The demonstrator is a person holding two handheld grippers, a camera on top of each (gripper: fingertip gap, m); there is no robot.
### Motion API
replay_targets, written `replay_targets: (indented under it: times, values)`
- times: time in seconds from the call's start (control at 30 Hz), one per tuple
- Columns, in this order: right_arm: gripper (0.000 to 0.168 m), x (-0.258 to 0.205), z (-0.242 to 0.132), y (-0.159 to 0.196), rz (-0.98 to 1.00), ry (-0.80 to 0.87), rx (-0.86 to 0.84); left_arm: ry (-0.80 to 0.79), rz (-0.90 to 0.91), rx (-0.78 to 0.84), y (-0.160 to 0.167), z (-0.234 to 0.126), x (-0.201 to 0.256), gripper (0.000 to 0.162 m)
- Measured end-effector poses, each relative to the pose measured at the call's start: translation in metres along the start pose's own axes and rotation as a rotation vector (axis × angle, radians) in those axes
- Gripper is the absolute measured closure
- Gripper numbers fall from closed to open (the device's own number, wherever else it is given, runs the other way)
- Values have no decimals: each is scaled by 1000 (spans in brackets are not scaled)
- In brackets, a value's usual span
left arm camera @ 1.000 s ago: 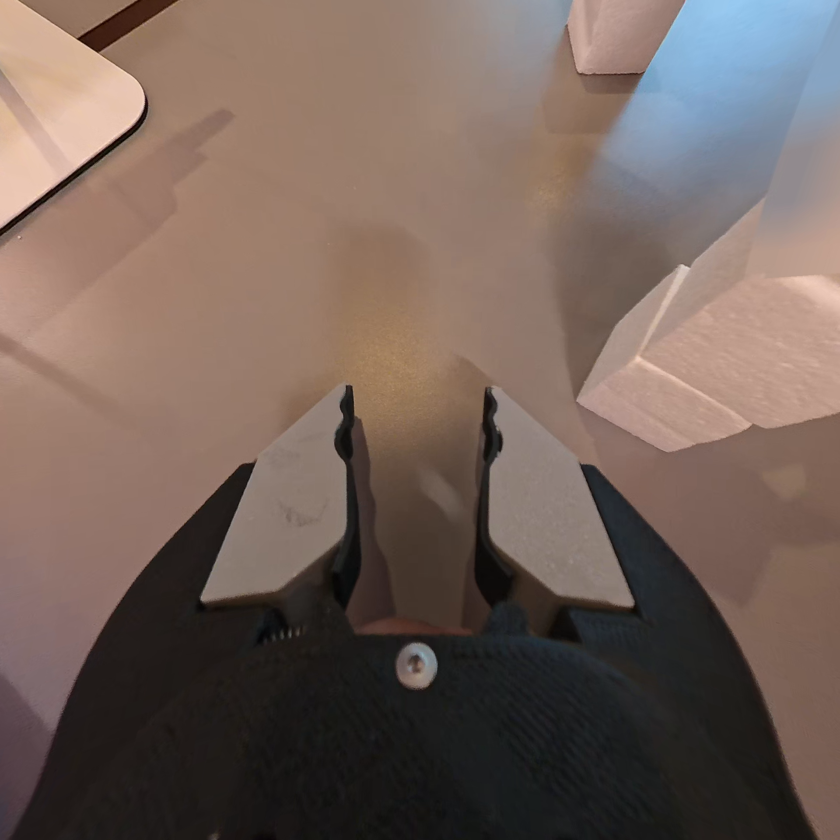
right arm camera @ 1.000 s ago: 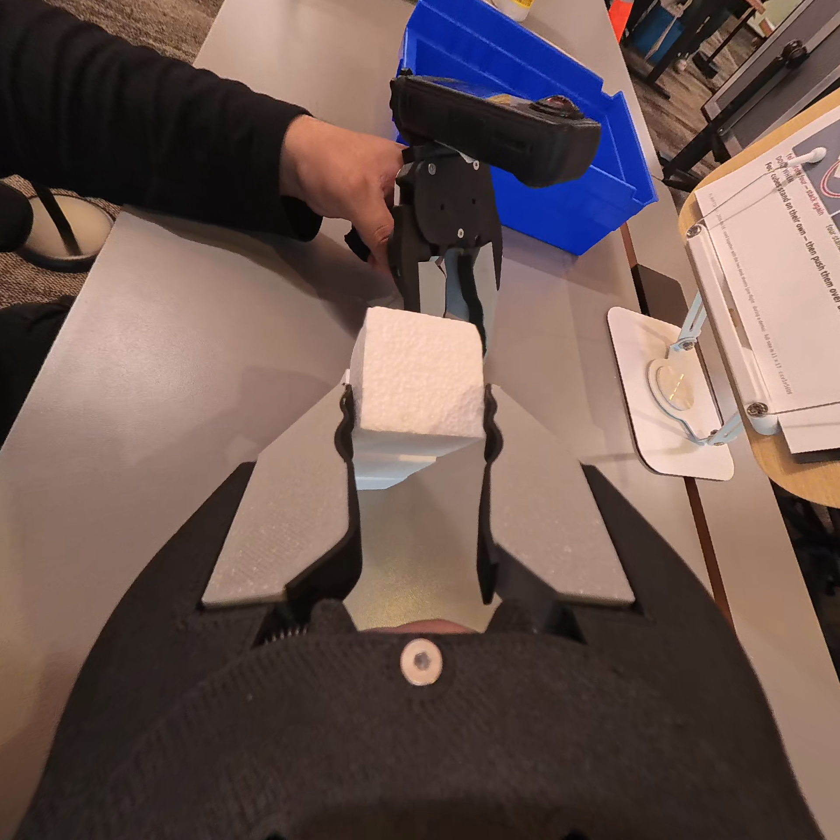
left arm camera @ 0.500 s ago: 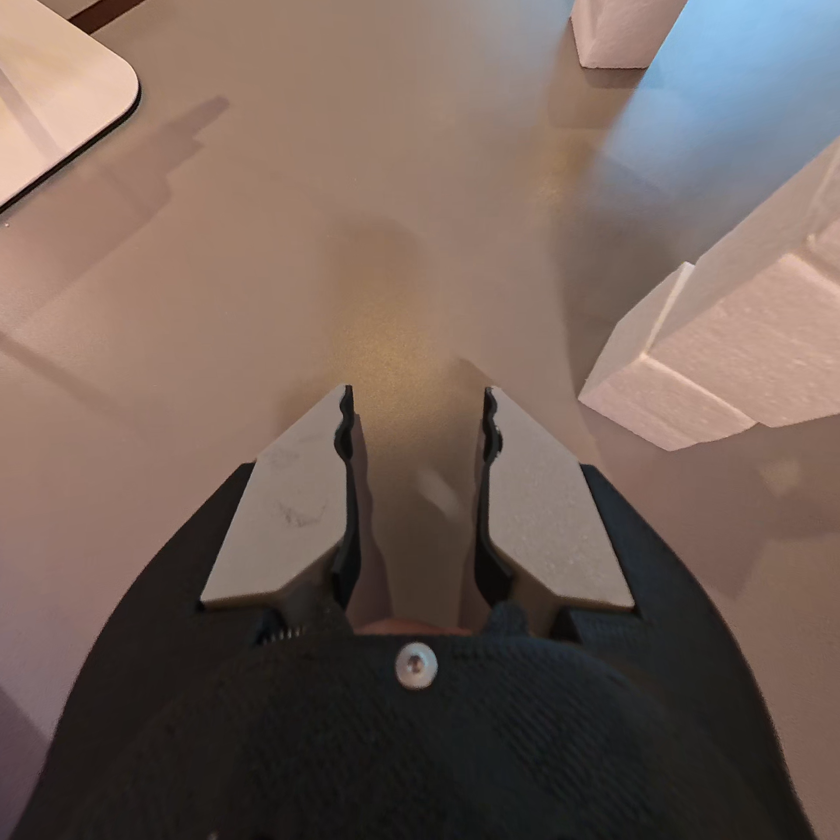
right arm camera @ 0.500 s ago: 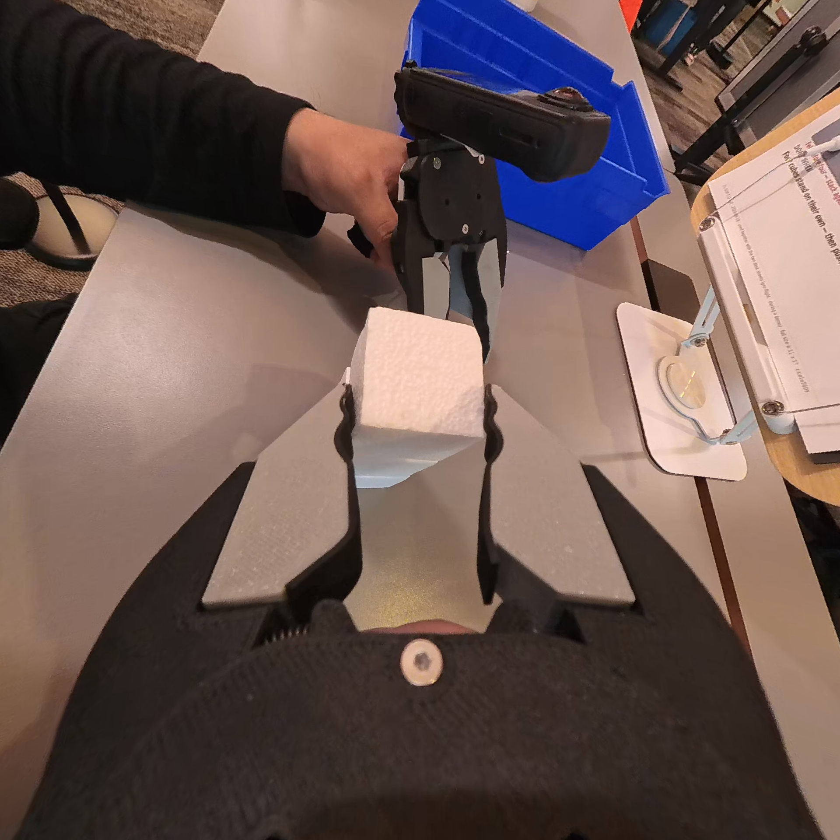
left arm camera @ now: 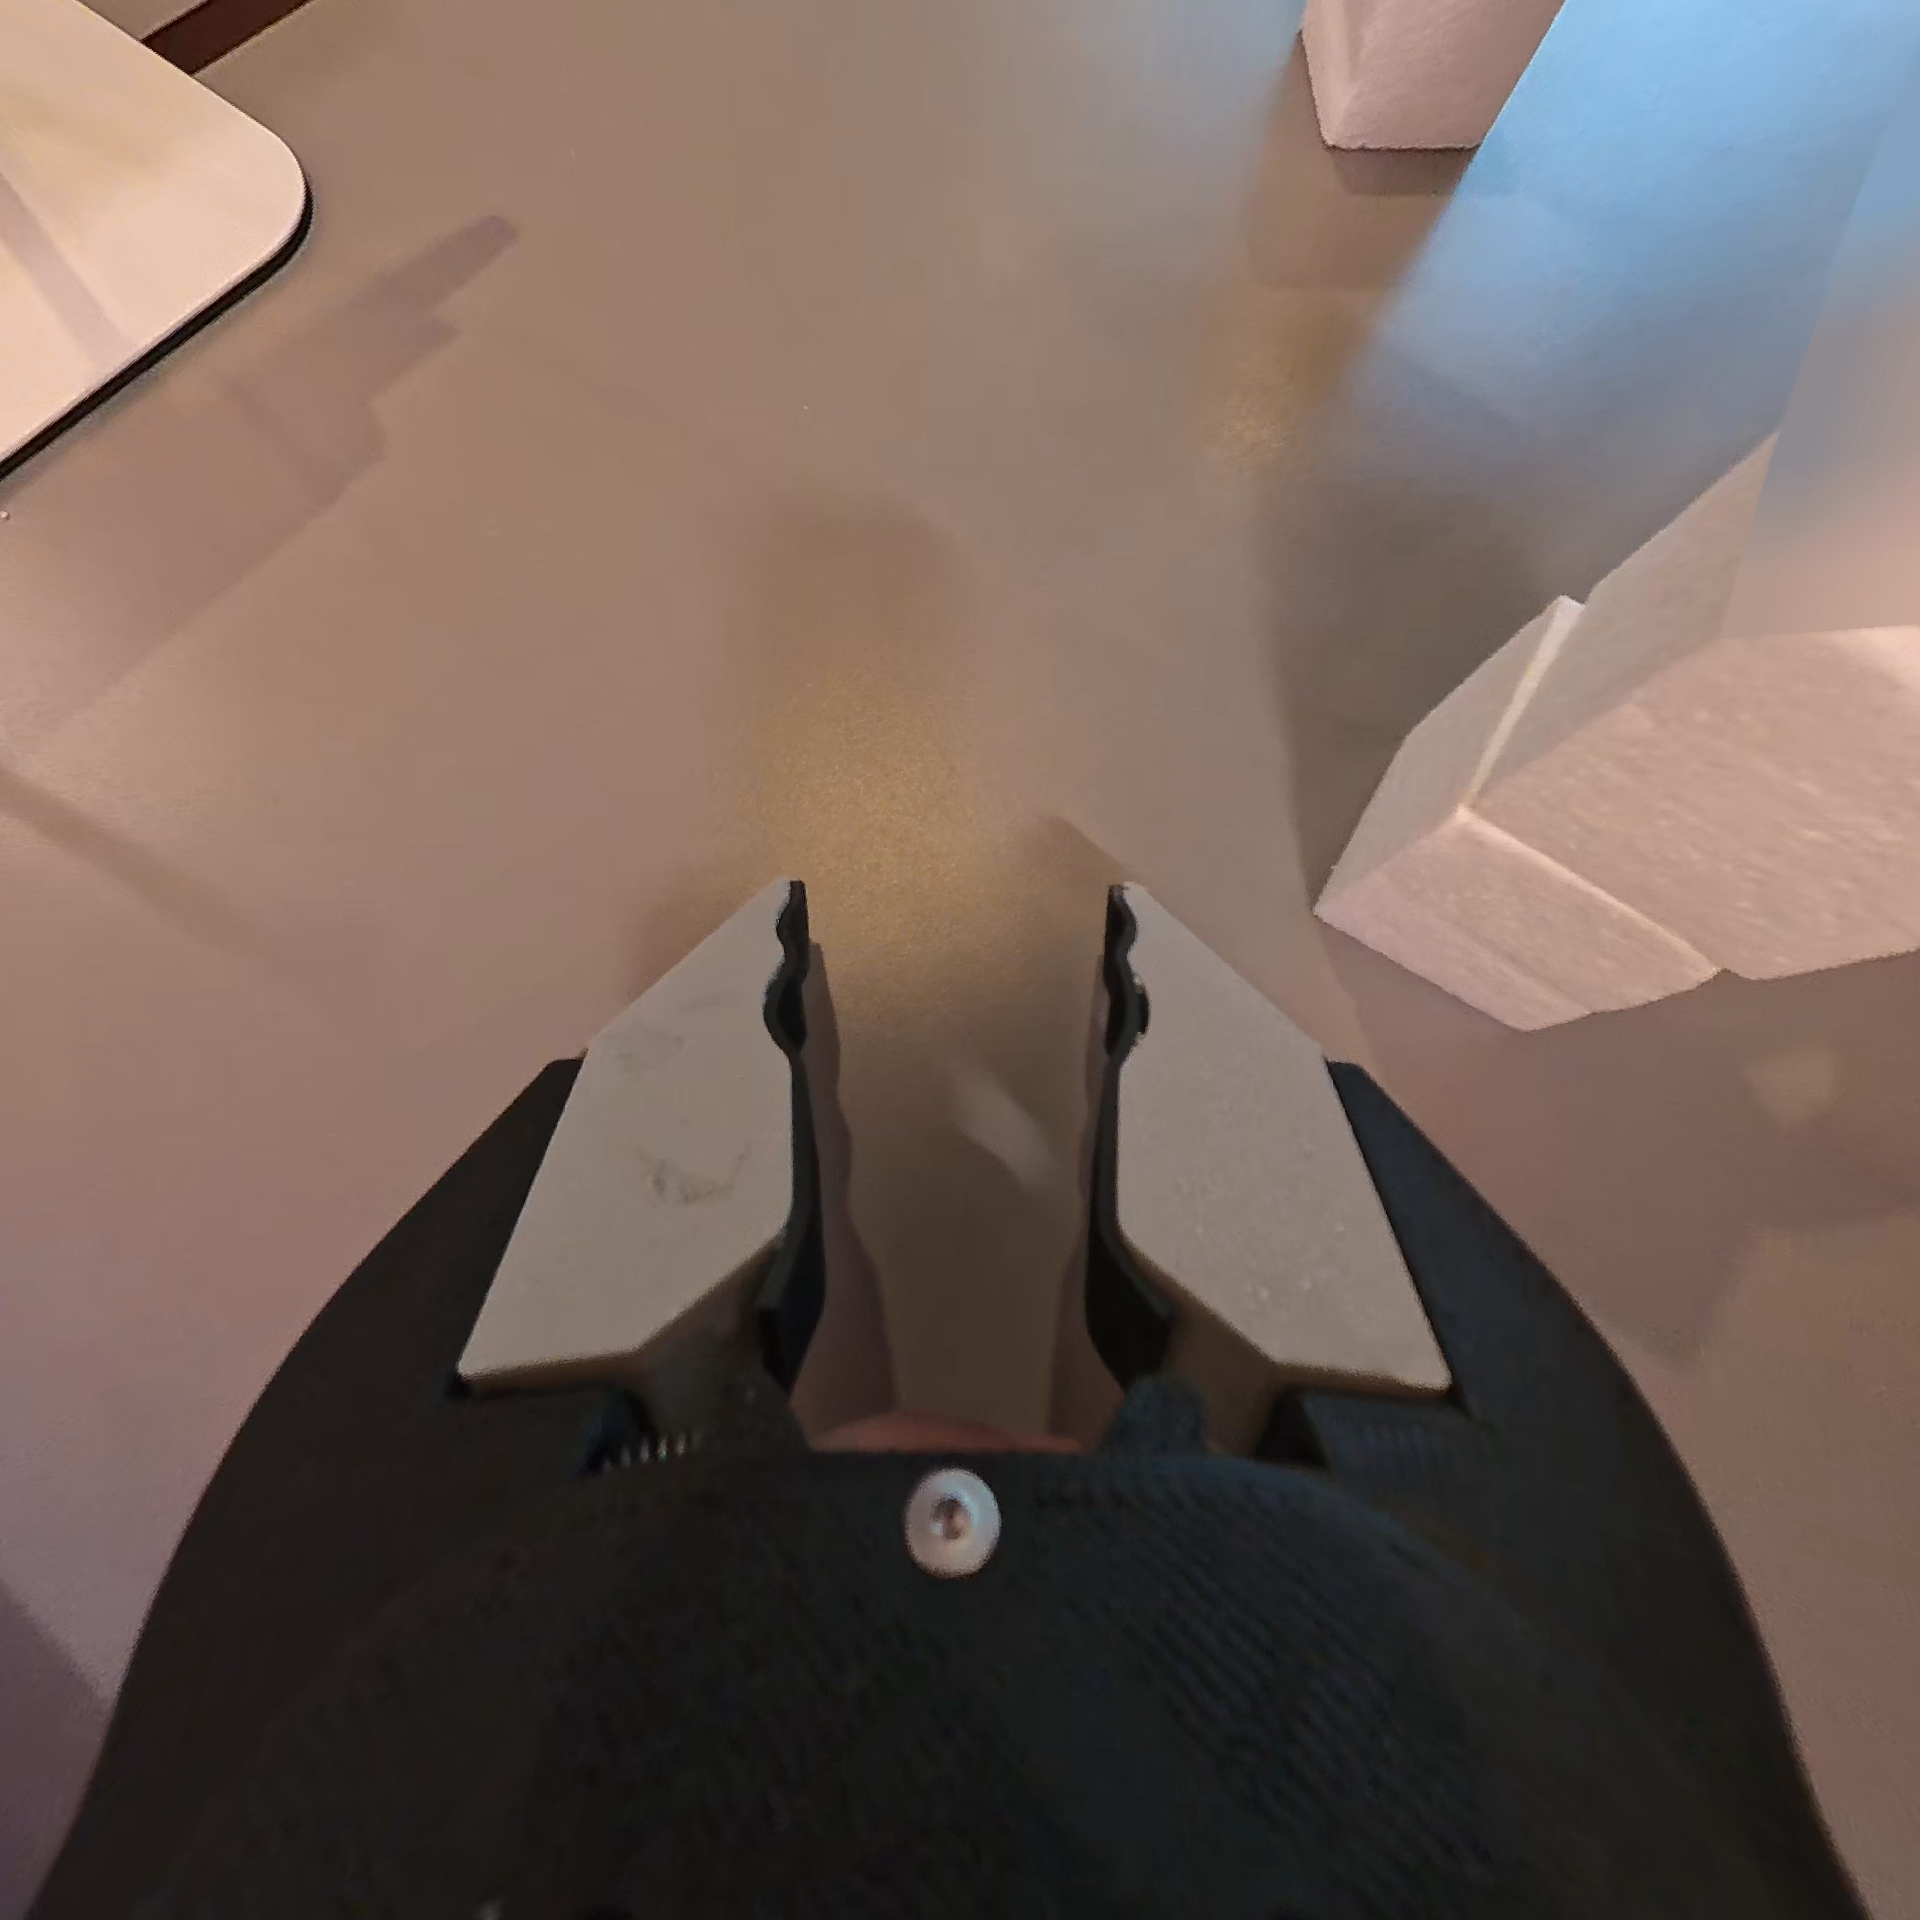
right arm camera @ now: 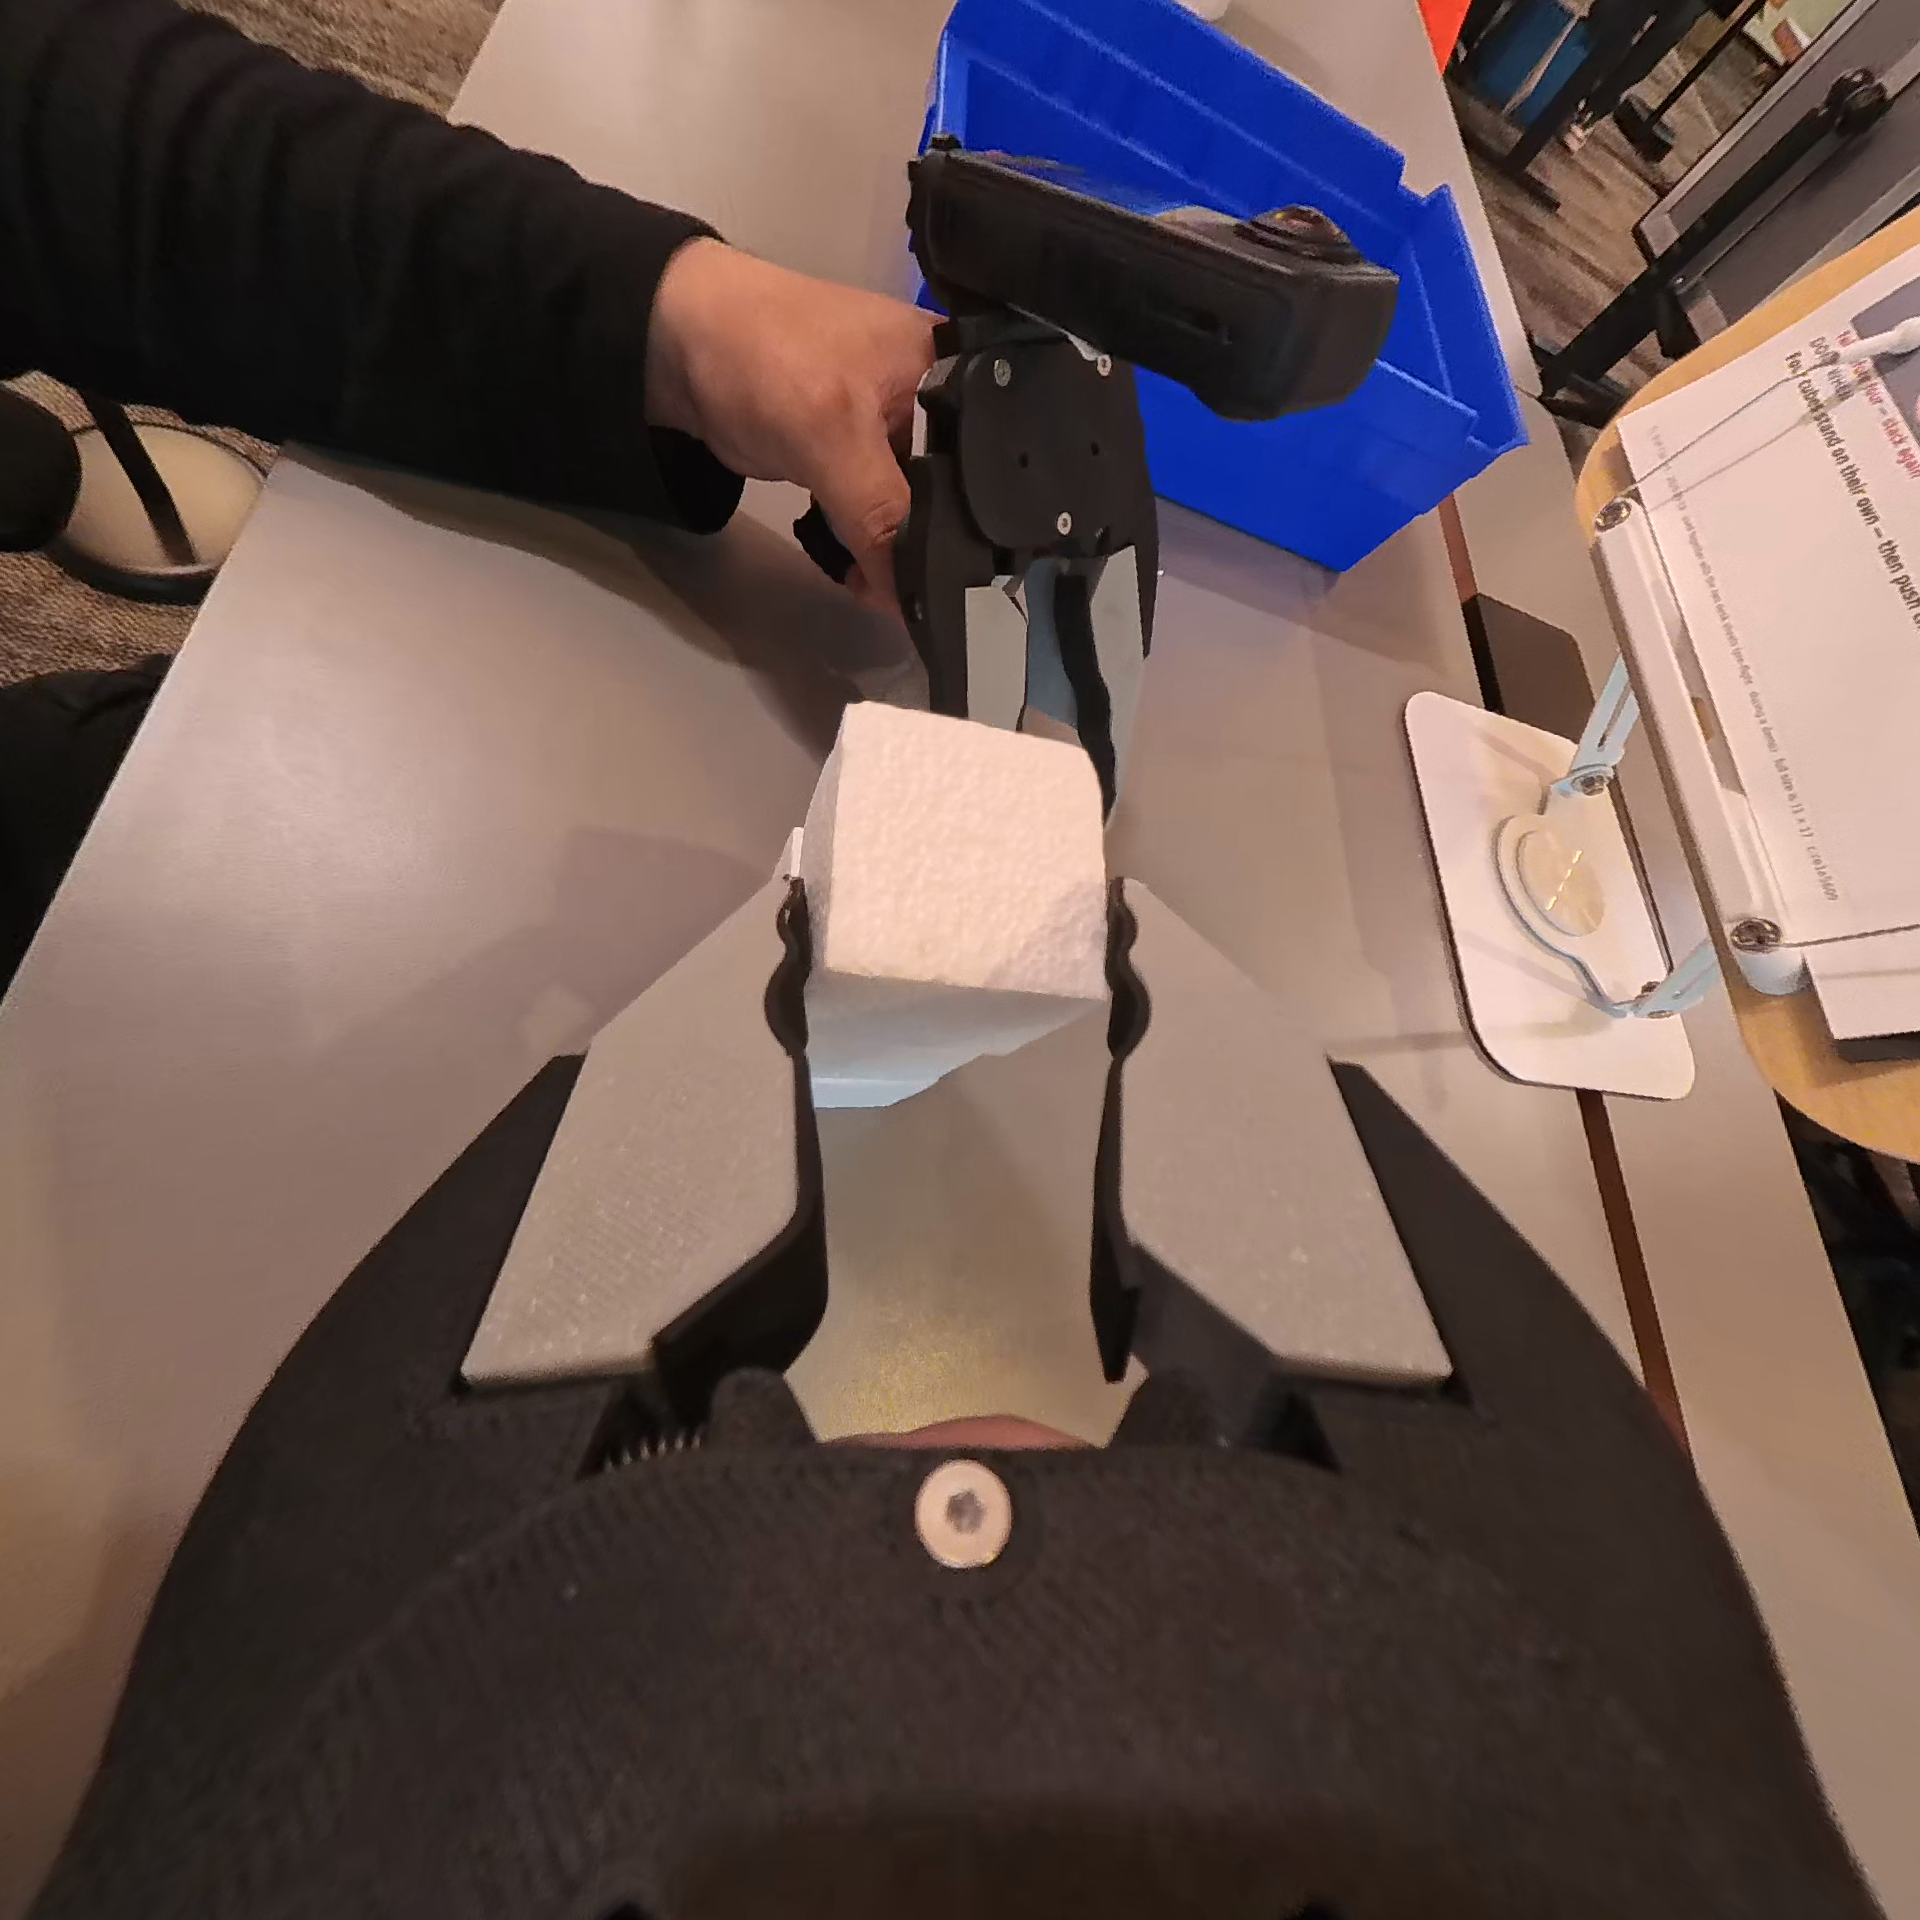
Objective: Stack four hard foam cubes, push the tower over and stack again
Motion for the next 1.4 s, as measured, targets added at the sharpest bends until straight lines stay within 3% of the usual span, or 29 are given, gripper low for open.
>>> replay_targets:
  times: [0.37,0.77,0.9,0.97,1.03,1.13,1.2,1.27,1.4]
  values:
    - [112,0,2,1,7,0,6,2,0,2,0,0,0,106]
    - [97,2,-2,2,76,21,89,5,0,-2,0,0,0,106]
    - [94,18,-28,7,130,216,169,5,-2,-8,1,1,0,106]
    - [99,34,-49,20,200,370,185,2,-3,-11,1,1,-1,106]
    - [96,44,-69,35,270,421,224,6,-7,-11,2,1,-1,106]
    - [87,43,-89,46,411,236,416,10,-6,-16,3,3,0,106]
    - [99,41,-97,48,424,166,497,19,3,-19,3,4,1,105]
    - [108,42,-95,56,409,195,451,10,15,-20,2,5,2,105]
    - [104,44,-72,75,429,210,267,4,5,-32,4,7,1,105]
Point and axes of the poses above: each gripper's, where its closed fingertips meet, z out along the fingers, y out of its underside, x = y × z across the jaws, the point moved 9 cm from there along -z, back along the fingers
